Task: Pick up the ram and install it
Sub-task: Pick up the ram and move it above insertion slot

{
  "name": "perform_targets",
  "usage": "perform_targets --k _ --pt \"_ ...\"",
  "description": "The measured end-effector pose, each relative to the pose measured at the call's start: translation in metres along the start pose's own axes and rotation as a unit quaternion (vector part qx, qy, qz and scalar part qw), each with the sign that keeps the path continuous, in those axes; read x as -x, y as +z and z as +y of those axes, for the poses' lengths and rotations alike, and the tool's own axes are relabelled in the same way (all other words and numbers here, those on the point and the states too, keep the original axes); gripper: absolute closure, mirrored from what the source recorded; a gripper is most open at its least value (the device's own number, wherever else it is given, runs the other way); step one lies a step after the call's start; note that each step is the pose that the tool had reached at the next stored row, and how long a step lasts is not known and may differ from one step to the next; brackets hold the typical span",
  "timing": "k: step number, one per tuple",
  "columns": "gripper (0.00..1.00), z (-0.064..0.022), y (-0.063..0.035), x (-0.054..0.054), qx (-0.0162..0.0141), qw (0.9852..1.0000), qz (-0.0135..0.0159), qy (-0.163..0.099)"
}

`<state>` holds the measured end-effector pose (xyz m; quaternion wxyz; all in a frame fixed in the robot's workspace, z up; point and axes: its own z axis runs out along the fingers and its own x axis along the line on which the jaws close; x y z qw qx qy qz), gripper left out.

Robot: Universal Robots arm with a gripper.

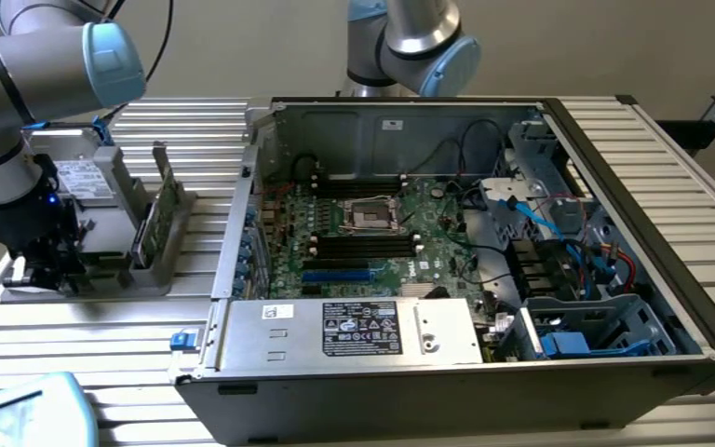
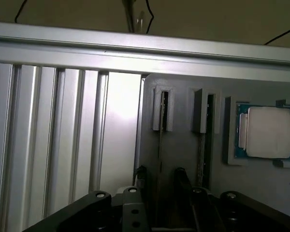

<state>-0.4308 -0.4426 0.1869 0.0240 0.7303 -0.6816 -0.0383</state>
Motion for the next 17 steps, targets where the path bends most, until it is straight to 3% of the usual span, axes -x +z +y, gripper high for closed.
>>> perform_targets --k 6,11,17 --pt "0.63 -0.0001 0.0003 0.0001 0.0002 1.0000 0.0008 0.000" --pt "0.63 -0.0008 0.0001 0.0003 0.0026 1.0000 0.0041 0.000" --pt "0.63 -0.0008 0.0001 0.0003 0.0027 1.0000 0.0044 0.000"
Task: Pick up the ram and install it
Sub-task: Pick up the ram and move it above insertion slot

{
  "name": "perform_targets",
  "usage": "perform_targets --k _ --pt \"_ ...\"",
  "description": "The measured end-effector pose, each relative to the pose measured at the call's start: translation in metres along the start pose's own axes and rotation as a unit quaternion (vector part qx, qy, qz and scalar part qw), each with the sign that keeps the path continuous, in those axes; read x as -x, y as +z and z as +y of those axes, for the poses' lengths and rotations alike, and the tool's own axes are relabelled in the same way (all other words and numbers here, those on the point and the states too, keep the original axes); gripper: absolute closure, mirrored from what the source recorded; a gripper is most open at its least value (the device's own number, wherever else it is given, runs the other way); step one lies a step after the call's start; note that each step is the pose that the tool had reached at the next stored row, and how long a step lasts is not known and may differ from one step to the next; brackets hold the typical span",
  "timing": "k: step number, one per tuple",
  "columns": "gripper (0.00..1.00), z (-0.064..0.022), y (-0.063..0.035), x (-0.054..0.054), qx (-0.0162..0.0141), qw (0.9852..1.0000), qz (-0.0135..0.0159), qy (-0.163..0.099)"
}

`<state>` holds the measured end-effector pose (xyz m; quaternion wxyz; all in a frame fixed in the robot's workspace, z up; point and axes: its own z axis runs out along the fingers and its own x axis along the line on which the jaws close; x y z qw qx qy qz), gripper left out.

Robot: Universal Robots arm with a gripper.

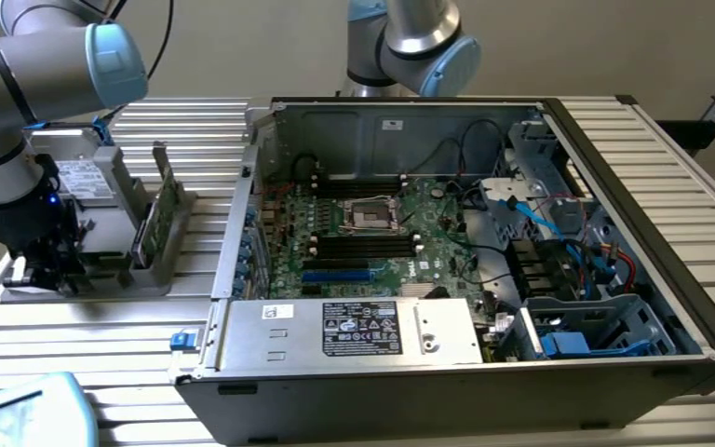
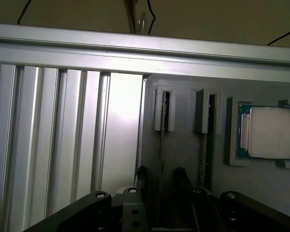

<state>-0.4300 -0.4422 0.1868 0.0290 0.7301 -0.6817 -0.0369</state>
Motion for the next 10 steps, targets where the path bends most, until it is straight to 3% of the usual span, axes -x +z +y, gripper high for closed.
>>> perform_targets --k 3,7,10 --pt "0.65 0.0000 0.0000 0.0000 0.0000 1.0000 0.0000 0.000" --pt "0.84 0.0000 0.0000 0.0000 0.0000 1.0000 0.0000 0.000" --pt "0.86 0.0000 0.0000 0.0000 0.0000 1.0000 0.0000 0.000"
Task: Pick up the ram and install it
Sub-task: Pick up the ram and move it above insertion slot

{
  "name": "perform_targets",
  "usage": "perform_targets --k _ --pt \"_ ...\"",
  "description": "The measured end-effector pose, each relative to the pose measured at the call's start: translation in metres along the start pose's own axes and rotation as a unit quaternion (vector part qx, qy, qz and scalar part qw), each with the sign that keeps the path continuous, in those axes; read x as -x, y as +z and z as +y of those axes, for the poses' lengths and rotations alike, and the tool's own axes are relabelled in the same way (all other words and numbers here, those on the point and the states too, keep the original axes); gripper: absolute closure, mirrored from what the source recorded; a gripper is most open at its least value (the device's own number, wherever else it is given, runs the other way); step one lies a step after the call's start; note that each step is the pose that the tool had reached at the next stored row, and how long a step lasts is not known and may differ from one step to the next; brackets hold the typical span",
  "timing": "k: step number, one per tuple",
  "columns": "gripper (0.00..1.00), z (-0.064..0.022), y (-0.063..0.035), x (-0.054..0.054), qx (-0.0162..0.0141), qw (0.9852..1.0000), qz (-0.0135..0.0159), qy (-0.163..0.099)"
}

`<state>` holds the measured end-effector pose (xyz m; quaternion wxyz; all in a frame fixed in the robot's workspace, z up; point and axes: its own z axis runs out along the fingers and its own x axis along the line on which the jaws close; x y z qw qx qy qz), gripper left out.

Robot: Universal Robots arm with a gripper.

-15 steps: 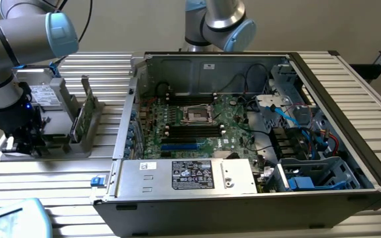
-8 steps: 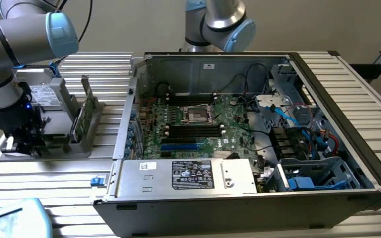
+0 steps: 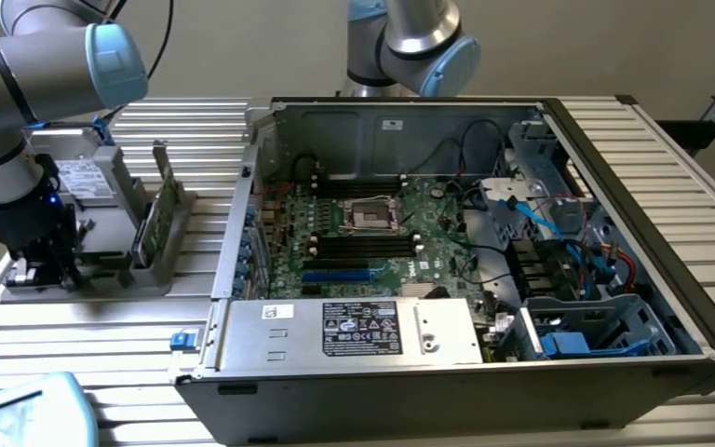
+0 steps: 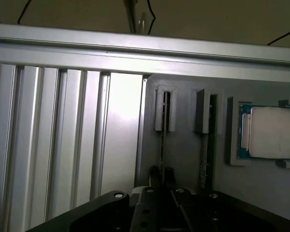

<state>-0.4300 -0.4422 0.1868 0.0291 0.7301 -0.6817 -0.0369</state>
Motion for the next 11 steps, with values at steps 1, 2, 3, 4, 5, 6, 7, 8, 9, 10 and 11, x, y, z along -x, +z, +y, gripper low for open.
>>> perform_targets --k 1,2,3,4,5,6,7,8,9,10,11 --pt "0.86 0.0000 0.0000 0.0000 0.0000 1.0000 0.0000 0.000" --pt "0.86 0.0000 0.0000 0.0000 0.0000 1.0000 0.0000 0.000" --pt "0.86 0.0000 0.0000 0.0000 0.0000 1.0000 0.0000 0.000" --pt "0.86 0.0000 0.0000 0.0000 0.0000 1.0000 0.0000 0.000" --pt "0.86 0.0000 0.0000 0.0000 0.0000 1.0000 0.0000 0.000" --pt "0.86 0.0000 0.0000 0.0000 0.0000 1.0000 0.0000 0.000" --pt "0.86 0.0000 0.0000 0.0000 0.0000 1.0000 0.0000 0.000" --pt "0.86 0.0000 0.0000 0.0000 0.0000 1.0000 0.0000 0.000" --pt "0.86 0.0000 0.0000 0.0000 0.0000 1.0000 0.0000 0.000" --pt "0.86 0.0000 0.0000 0.0000 0.0000 1.0000 0.0001 0.000" --pt "0.86 0.0000 0.0000 0.0000 0.0000 1.0000 0.0002 0.000"
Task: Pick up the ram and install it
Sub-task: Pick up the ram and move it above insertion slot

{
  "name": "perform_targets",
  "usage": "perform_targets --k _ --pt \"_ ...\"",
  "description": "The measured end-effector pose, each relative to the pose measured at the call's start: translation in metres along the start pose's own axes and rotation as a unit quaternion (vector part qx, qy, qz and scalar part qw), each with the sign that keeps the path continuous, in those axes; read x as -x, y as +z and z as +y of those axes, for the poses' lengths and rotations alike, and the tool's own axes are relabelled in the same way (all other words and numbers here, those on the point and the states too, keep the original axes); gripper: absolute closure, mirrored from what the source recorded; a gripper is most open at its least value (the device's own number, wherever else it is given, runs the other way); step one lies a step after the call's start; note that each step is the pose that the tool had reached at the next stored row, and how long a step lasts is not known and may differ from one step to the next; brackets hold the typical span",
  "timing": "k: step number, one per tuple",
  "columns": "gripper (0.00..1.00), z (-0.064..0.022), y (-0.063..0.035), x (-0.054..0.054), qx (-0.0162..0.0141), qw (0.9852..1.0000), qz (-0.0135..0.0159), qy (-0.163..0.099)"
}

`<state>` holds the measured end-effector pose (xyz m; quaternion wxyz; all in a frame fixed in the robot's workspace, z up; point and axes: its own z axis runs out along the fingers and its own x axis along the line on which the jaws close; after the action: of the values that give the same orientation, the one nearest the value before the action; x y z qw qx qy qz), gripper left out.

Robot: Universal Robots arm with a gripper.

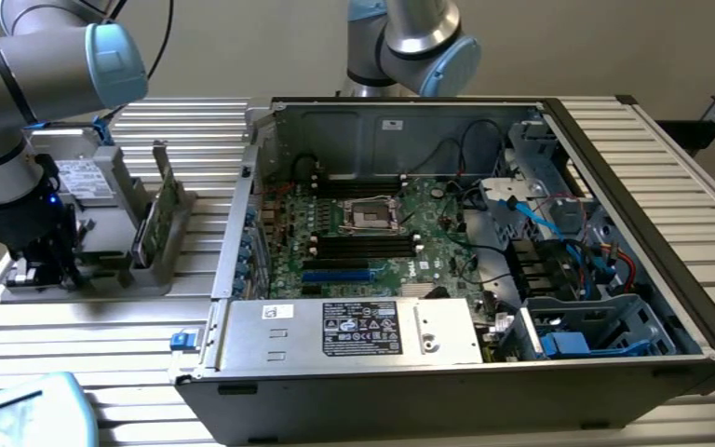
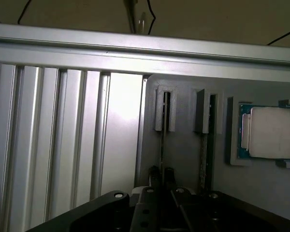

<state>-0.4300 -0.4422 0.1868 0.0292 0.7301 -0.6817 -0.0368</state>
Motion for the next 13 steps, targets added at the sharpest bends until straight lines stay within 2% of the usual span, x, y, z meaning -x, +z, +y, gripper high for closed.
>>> perform_targets --k 13 --pt "0.86 -0.0011 -0.0009 0.0000 0.0000 1.0000 0.0002 0.000"
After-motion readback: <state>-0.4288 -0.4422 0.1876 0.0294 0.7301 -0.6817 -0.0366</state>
